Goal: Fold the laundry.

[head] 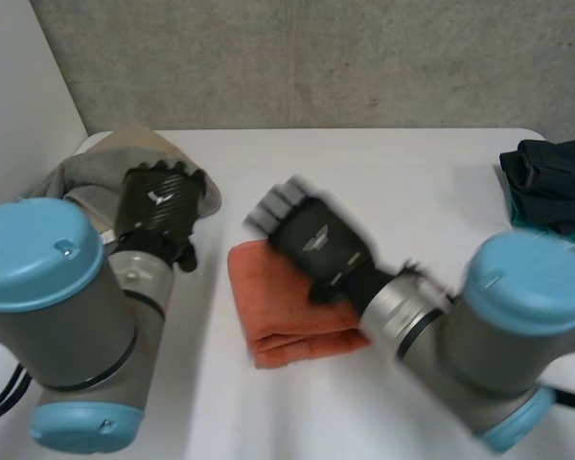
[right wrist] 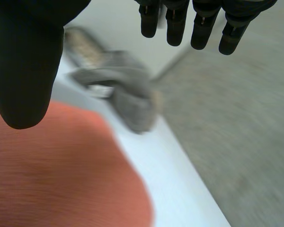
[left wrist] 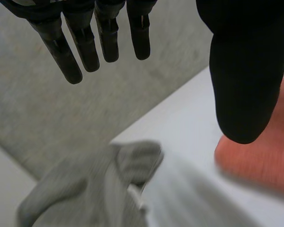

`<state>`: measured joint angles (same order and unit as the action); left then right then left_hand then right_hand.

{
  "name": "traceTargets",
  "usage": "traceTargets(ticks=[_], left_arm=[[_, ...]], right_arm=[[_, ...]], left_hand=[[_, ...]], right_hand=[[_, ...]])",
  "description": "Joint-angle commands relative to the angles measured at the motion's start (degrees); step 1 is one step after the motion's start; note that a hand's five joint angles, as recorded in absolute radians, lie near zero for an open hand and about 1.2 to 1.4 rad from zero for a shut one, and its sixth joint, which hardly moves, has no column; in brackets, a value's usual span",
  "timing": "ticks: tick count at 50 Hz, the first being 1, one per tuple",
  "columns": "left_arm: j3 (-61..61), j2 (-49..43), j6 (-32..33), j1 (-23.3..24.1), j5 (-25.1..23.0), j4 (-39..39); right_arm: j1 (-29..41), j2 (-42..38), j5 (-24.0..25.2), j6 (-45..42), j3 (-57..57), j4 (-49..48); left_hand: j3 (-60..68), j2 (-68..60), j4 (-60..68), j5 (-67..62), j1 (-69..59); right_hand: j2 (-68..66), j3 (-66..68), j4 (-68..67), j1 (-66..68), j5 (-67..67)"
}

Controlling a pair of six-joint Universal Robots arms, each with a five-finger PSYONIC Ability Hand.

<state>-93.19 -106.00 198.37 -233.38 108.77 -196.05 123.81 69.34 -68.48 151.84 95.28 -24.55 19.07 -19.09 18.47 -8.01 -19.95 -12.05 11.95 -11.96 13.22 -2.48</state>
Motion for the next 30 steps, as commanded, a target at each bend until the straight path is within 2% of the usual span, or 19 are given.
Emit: traceTargets(ticks=[1, 5, 10, 15, 18, 24, 30], left_arm=[[10.04, -7.28, -4.65, 4.69, -4.62, -0.39], [15.14, -13.17, -6.5, 7.5, -4.71, 1.81], [17.52, -17.75, -7.2, 8.91, -3.48, 7.96], [17.43, -21.17, -8.08, 9.44, 2.39, 13.84], [17.0, -22.32, -8.0, 9.62, 3.64, 15.7], [17.26, -24.79, -7.65, 9.35, 3.9, 18.86], [18.31, -22.16, -7.56, 9.26, 3.38, 18.96]], right_arm=[[-9.29, 3.18, -0.16, 22.7, -4.57, 9.06], [-9.56, -2.09, 0.28, 23.07, -10.28, 18.46], [-9.11, -10.43, 0.28, 18.33, -18.44, 28.31], [-9.11, -16.94, 0.01, 16.83, -23.03, 31.49], [-9.03, -19.67, -0.34, 16.22, -24.61, 32.8], [-8.94, -22.05, -2.97, 11.48, -25.76, 35.27], [-6.83, -16.44, -9.91, 1.72, -24.71, 34.48]], left_hand=[[-0.94, 0.97, -0.34, -0.11, 1.83], [-1.28, 1.3, -0.68, 0.23, 2.16], [-3.63, 3.66, -3.03, 2.58, 4.52], [-5.82, 5.85, -5.22, 4.77, 6.71], [-6.33, 6.35, -5.73, 5.27, 7.21], [-6.83, 6.86, -6.23, 5.78, 7.72], [-6.66, 6.69, -6.06, 5.61, 7.55]], right_hand=[[2.05, -1.95, 1.96, -3.22, 2.48], [2.05, -1.95, 1.96, -3.22, 2.48], [2.05, -1.95, 1.96, -3.22, 2.48], [2.05, -1.95, 1.96, -3.22, 2.48], [2.05, -1.95, 1.96, -3.22, 2.48], [2.05, -1.95, 1.96, -3.22, 2.48], [2.05, -1.95, 1.96, -3.22, 2.48]])
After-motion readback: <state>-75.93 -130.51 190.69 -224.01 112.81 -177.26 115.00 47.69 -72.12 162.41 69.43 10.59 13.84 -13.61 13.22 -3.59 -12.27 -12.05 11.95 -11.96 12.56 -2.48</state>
